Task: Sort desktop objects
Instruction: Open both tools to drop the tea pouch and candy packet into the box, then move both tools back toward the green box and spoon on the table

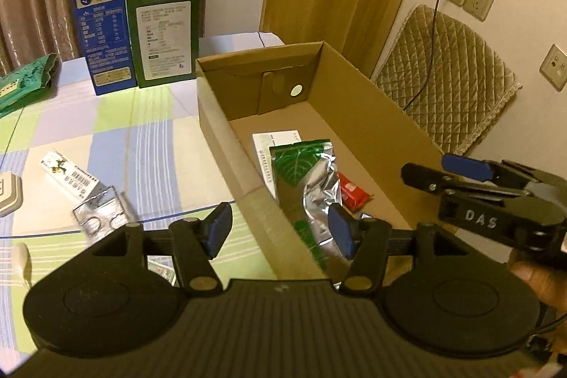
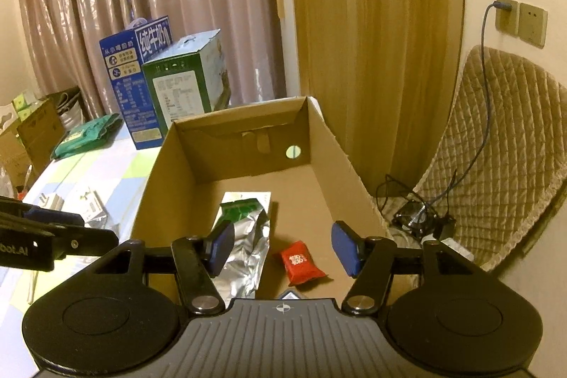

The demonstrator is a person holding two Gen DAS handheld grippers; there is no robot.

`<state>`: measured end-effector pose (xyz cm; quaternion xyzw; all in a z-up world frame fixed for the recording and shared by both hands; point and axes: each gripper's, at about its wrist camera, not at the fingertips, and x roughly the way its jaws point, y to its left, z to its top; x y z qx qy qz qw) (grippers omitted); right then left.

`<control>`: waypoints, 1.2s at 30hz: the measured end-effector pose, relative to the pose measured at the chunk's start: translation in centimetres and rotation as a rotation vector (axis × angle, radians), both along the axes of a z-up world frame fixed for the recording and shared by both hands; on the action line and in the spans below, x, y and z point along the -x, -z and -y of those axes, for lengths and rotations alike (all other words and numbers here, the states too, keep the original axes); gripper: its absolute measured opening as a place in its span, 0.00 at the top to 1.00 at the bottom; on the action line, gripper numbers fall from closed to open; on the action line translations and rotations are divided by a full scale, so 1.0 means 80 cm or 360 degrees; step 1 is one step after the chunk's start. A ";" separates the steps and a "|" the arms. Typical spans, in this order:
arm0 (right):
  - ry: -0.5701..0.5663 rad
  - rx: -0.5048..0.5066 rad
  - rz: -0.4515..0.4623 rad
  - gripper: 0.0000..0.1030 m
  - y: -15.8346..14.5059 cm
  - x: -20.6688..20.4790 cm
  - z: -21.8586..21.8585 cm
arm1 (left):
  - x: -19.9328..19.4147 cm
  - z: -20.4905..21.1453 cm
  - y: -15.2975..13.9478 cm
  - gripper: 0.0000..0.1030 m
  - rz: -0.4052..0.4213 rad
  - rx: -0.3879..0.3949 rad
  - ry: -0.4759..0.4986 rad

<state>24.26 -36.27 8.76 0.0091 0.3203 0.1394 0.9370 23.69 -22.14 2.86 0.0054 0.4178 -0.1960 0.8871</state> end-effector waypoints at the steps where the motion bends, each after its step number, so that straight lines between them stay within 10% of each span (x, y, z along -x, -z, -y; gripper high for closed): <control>1: 0.0001 -0.0004 0.0002 0.43 -0.002 0.004 0.000 | 0.003 -0.002 0.000 0.44 0.0001 -0.0001 -0.0001; 36: -0.0348 -0.0046 0.0069 0.06 -0.042 0.157 -0.142 | 0.118 -0.177 0.003 0.10 0.0108 -0.0292 -0.0200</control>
